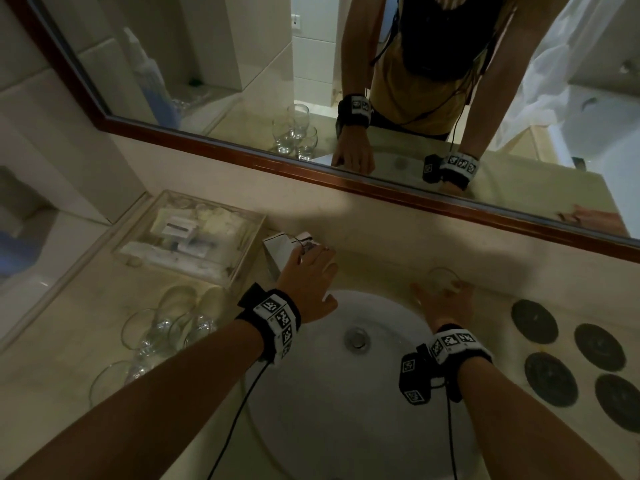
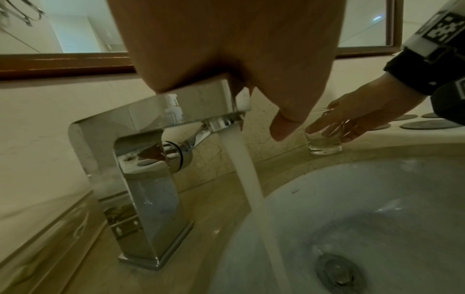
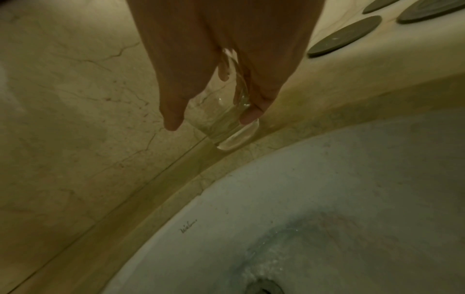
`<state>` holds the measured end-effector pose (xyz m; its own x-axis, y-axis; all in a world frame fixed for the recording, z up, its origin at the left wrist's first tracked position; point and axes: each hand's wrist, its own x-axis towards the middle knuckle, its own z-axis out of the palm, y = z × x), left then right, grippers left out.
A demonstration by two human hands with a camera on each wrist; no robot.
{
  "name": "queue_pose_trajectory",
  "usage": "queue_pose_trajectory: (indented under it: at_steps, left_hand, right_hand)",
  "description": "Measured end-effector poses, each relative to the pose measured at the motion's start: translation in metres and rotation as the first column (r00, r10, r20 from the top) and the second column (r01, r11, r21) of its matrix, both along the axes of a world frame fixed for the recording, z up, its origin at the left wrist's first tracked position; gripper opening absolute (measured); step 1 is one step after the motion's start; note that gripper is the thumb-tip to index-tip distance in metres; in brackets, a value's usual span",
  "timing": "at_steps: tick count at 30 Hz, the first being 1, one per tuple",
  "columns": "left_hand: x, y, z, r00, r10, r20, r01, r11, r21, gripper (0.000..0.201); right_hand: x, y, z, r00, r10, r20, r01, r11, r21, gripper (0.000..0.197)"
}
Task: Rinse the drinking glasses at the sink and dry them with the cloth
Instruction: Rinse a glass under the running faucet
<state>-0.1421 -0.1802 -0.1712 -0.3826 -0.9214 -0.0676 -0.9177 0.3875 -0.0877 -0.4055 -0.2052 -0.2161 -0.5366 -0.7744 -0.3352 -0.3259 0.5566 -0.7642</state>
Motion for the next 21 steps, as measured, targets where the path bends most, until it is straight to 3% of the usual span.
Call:
queue_pose_trajectory:
  at_steps: [4,6,9,10,12,14,17,19,21]
  left_hand:
    - [-0.001,0.000,0.000,1.000,0.014,-0.001,-0.014,1.000,0.011,0.065]
    - [-0.002,0.000,0.001,1.000,0.014,-0.005,-0.014,1.000,0.005,0.065]
    - [0.000,0.005,0.004,1.000,-0.003,-0.012,0.003,1.000,-0.008,0.063]
    - [0.001,0.007,0.005,1.000,-0.006,-0.019,0.006,1.000,-0.016,0.062]
    - [0.005,0.013,0.009,0.999,-0.007,-0.031,0.006,0.999,-0.033,0.062]
    - [0.011,0.019,0.013,0.999,0.009,-0.043,-0.010,0.999,-0.036,0.064]
    - [0.025,0.035,0.019,0.994,0.044,-0.097,-0.049,0.997,-0.054,0.070]
    - [0.039,0.050,0.017,0.984,0.091,-0.153,-0.103,0.992,-0.074,0.077]
    - [0.056,0.066,0.014,0.967,0.157,-0.200,-0.169,0.985,-0.042,0.082]
  right_hand:
    - [-0.003,-0.004,-0.007,0.998,0.056,0.005,-0.056,0.997,0.050,0.110]
    - [-0.005,-0.004,-0.006,0.998,0.050,-0.037,-0.049,0.998,0.038,0.109]
    - [-0.002,0.005,0.004,0.960,0.099,-0.262,-0.113,0.993,-0.038,0.098]
    - [0.001,0.009,0.009,0.904,0.172,-0.392,-0.204,0.978,-0.040,0.091]
    - [0.015,0.015,0.020,0.715,0.332,-0.615,-0.431,0.902,-0.014,0.075]
    - [0.037,0.018,0.030,0.558,0.470,-0.683,-0.634,0.773,0.015,0.056]
    - [0.073,0.027,0.035,0.343,0.710,-0.615,-0.839,0.526,0.139,0.030]
    - [0.097,0.039,0.031,0.188,0.866,-0.464,-0.881,0.358,0.311,0.026]
    - [0.123,0.053,0.028,0.061,0.930,-0.363,-0.893,0.213,0.396,0.029]
